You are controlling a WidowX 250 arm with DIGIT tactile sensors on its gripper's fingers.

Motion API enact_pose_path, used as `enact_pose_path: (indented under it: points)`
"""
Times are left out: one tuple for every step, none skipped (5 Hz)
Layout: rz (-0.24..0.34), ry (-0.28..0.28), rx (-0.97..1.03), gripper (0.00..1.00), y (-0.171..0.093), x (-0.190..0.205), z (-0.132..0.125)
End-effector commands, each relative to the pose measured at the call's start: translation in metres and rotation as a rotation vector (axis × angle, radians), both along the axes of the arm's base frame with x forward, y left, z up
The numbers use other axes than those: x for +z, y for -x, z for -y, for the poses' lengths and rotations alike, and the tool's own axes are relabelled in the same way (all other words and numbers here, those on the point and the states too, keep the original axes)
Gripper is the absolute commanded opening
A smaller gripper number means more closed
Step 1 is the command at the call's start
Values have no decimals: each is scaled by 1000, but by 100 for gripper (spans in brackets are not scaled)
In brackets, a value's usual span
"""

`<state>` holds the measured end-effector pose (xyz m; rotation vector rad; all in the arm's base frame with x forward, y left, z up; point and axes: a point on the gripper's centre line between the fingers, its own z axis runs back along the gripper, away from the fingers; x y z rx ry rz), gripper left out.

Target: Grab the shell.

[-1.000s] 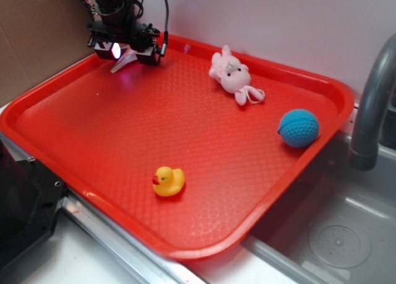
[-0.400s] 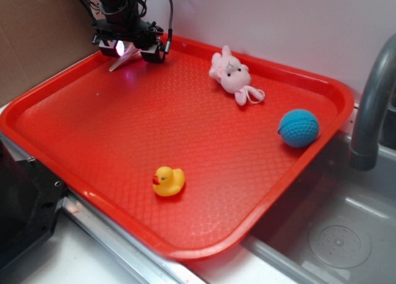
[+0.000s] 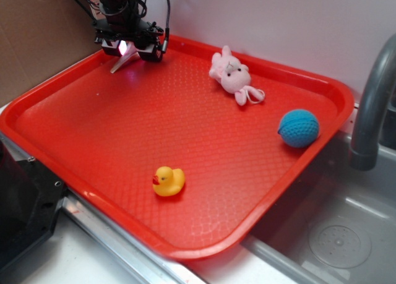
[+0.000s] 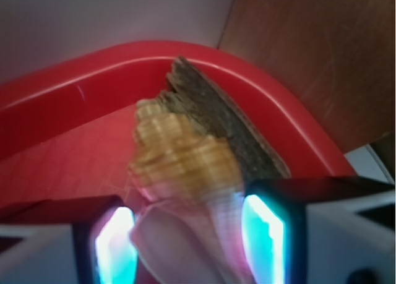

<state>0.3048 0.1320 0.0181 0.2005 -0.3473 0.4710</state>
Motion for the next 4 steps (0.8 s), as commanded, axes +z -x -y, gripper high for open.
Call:
enact_pose_path:
  points:
    - [49,76,-224,0,34,88,67]
    - [-19,122,-314,0,51,121,106]
    - [-135,214,-388,0,75,151,123]
    - [-233,273,-385,0,96,166,124]
